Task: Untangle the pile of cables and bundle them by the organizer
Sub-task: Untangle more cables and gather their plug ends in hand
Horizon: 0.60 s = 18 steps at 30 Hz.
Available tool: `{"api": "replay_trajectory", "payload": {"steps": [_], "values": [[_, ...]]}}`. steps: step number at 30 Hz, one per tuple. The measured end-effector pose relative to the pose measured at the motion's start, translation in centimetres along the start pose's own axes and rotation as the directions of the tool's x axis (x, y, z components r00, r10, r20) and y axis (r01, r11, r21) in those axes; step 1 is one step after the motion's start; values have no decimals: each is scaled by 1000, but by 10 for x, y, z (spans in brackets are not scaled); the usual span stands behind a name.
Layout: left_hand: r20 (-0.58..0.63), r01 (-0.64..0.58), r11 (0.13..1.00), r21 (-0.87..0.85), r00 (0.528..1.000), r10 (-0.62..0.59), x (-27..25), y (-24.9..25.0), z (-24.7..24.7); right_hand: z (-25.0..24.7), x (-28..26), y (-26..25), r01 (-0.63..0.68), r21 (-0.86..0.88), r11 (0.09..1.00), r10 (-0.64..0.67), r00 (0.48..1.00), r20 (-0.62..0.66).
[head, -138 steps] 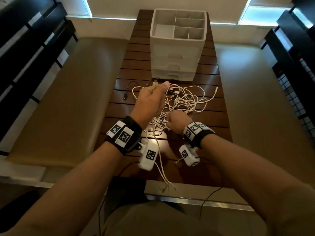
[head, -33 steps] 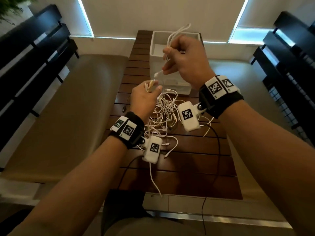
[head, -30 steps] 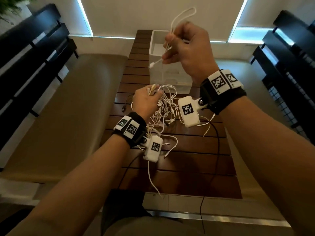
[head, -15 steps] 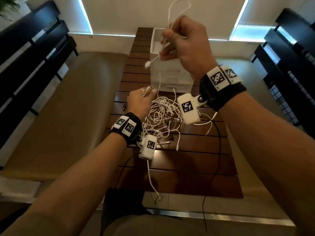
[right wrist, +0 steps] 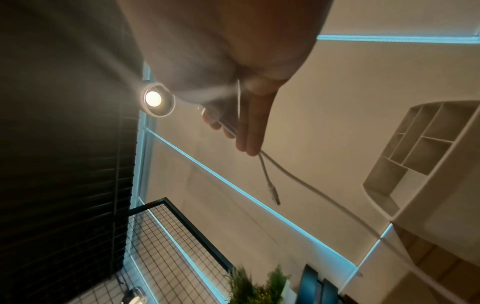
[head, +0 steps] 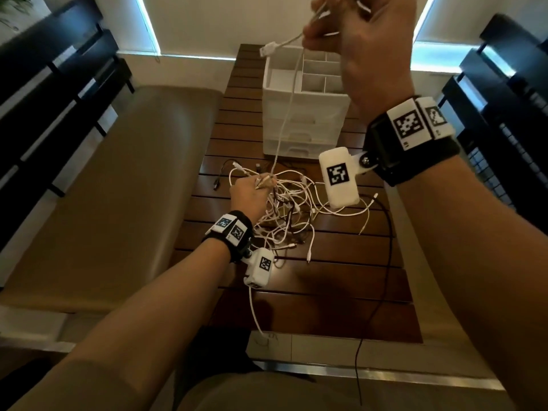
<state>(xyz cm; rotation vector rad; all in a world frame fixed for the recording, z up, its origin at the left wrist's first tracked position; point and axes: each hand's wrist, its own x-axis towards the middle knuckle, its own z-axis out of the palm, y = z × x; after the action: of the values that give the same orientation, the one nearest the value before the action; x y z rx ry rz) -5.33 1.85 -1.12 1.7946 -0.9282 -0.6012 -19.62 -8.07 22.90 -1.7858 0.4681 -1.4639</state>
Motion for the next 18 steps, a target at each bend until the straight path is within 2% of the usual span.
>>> {"api": "replay_trajectory", "payload": {"steps": [2, 3, 6, 9, 12, 13, 14, 15, 17, 18], "values": [[-46, 8, 999, -42, 999, -10, 4, 6, -5, -2, -8, 8, 22, -67, 998, -22, 1000, 2], [-63, -1, 997, -72, 998, -4, 5, 9, -7, -2, -17, 16, -4, -111, 994, 8, 999, 35], [-74, -57, 990, -127, 996, 48, 7, 23, -13, -3, -54, 54, -163, -355, 920, 219, 968, 122], [-61, -121, 973, -198, 992, 111, 5, 37, -20, -8, -83, 96, -242, -630, 738, 403, 907, 122], [-58, -133, 967, -217, 991, 123, 6, 38, -24, -12, -86, 112, -265, -847, 462, 617, 782, 92], [-58, -132, 963, -237, 991, 122, 7, 37, -25, -13, -82, 110, -247, -889, 385, 644, 762, 68], [-56, -134, 959, -248, 991, 124, 7, 38, -25, -12, -78, 105, -238, -903, 357, 650, 758, 57], [-50, -136, 959, -248, 991, 128, 7, 38, -24, -9, -74, 98, -237, -887, 395, 642, 762, 83], [-27, -134, 962, -237, 991, 132, 10, 40, -23, 1, -69, 77, -235, -740, 630, 595, 758, 266], [-7, -134, 964, -229, 991, 136, 12, 40, -21, 9, -69, 64, -244, -646, 723, 577, 728, 371]]}}
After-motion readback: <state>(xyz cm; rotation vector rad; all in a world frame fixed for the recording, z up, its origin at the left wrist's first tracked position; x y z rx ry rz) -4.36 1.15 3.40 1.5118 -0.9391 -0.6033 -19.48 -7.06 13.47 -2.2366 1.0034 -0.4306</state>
